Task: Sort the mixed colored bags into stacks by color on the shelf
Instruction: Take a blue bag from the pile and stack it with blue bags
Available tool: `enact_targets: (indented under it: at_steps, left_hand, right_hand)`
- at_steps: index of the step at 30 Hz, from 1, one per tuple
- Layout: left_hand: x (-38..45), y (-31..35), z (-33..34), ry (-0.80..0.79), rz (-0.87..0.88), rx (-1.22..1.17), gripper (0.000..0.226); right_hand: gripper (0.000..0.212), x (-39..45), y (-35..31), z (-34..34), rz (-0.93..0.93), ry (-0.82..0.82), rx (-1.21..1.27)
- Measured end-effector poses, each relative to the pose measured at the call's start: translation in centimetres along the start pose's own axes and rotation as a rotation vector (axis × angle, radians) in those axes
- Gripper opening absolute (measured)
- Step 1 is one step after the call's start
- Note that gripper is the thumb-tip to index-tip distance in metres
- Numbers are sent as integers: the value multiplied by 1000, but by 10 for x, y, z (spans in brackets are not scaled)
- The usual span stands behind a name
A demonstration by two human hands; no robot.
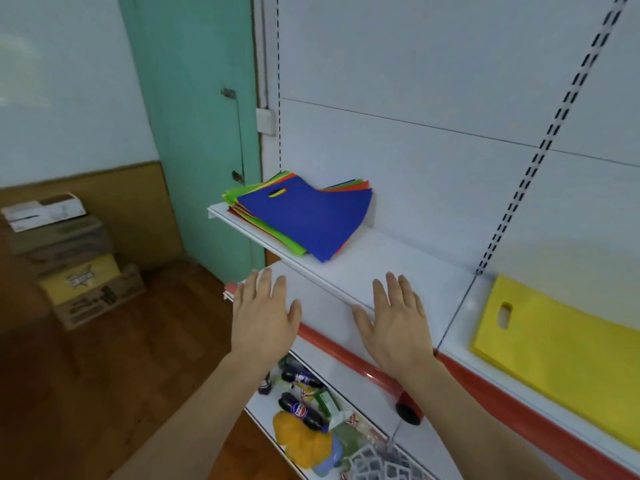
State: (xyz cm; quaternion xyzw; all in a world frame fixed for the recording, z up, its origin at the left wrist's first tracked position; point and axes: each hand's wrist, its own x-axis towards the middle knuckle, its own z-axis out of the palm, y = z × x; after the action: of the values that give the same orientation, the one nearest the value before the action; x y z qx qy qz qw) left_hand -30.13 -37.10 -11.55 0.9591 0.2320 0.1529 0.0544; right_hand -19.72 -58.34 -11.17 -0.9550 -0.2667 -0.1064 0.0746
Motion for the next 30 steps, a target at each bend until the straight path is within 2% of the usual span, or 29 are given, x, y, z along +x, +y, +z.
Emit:
enact_targets:
  at_steps: [9,16,22,27,30]
  left_hand:
    - [118,-58,5,-1,-8,40,61]
    - [191,-78,20,14,73,-31,65]
    - [254,-102,40,14,193,-39,65]
    - [297,-122,52,-9,367,-32,64]
    - [314,-131,59,13,385,18,78]
  right_hand:
    - [78,132,-55,30,-11,7,44]
    - [76,187,-76,51,15,-30,13]
    - [69,225,-95,67,133,-55,-46]
    - [70,244,-109,77,292,-106,-50]
    - [65,240,-114,84,385,-111,-78]
